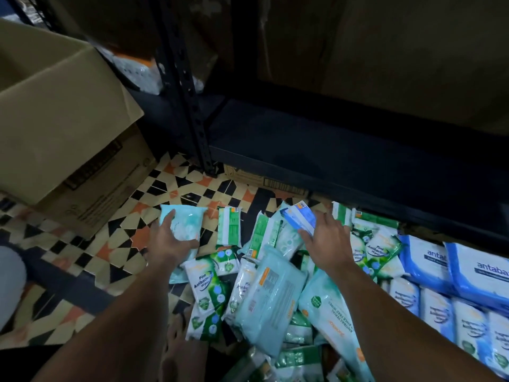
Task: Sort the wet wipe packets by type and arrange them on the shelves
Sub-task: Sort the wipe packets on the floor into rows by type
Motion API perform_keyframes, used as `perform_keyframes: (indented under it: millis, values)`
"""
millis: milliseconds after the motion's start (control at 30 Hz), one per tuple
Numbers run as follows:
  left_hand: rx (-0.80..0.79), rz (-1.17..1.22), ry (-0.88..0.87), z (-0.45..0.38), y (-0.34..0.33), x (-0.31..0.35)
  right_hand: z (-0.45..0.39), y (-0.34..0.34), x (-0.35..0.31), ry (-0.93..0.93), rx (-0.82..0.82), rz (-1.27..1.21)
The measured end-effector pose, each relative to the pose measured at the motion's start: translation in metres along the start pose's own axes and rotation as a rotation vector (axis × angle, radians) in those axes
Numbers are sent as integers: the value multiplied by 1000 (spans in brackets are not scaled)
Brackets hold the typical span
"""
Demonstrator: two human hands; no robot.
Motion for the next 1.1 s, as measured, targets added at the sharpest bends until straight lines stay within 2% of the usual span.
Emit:
perform_keyframes:
  millis: [100,233,367,533,633,700,767,900,1100]
  values:
    - [-52,-57,-58,-1,-8,-1,3,-11,-6,26,-54,16]
    - [-161,-249,-116,1,-18,5,5,-22,-6,23,-139,17]
    - [-203,-396,-327,22,-32,38,8,-24,-7,12,-165,-21]
    - [-214,-330,-556,67,-48,81,18,-15,-4,4,-154,-42]
    - [-267,-310,-528,97,-62,89,31,-7,3,-6,-128,-49]
    - [-372,-294,-418,115,-80,86,39,-1,9,-22,-106,-49]
    - [-465,-360,-329,137,-100,83,52,2,19,-37,-99,-34]
    - [-550,-518,-266,170,-125,84,79,3,34,-44,-115,10]
    - [-471,-475,-208,186,-133,77,130,-8,61,-63,-157,18]
Point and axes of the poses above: each hand's wrist, its own z-axis away from the middle knuckle, its own y-axis out of the back of the hand, x = y × z, the point moved 9 cm from there along -z, towards the middle knuckle
